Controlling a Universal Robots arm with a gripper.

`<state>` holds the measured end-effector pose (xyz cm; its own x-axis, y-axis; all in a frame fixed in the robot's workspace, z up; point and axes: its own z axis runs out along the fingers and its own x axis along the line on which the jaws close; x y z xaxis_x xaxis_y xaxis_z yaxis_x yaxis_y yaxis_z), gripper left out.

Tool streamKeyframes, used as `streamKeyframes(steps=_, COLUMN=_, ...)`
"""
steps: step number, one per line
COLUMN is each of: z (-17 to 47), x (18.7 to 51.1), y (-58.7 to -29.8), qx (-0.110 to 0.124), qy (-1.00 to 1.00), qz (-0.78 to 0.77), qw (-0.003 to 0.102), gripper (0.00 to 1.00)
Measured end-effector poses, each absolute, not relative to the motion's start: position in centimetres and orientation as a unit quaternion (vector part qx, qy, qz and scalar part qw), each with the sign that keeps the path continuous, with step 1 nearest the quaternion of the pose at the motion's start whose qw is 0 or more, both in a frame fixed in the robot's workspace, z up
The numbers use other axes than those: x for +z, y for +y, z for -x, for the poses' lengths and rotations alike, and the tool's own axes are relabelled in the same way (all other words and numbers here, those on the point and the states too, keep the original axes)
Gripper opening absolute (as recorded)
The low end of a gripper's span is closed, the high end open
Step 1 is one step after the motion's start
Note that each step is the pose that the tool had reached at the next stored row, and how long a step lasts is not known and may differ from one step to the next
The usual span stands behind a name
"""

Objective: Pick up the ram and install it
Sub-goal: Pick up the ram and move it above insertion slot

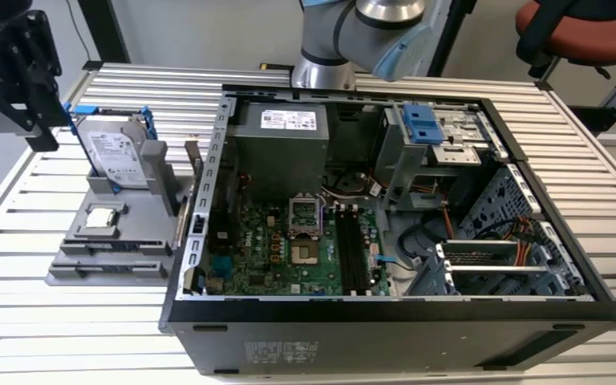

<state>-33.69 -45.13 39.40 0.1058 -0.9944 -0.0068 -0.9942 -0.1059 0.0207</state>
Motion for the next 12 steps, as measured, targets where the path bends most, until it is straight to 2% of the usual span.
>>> streamKeyframes(steps=12, z=33.69, x=39.10, y=-44.97, qx=-0.010, qy=-0.694, qz=-0.720, qw=0.005, gripper=1.00)
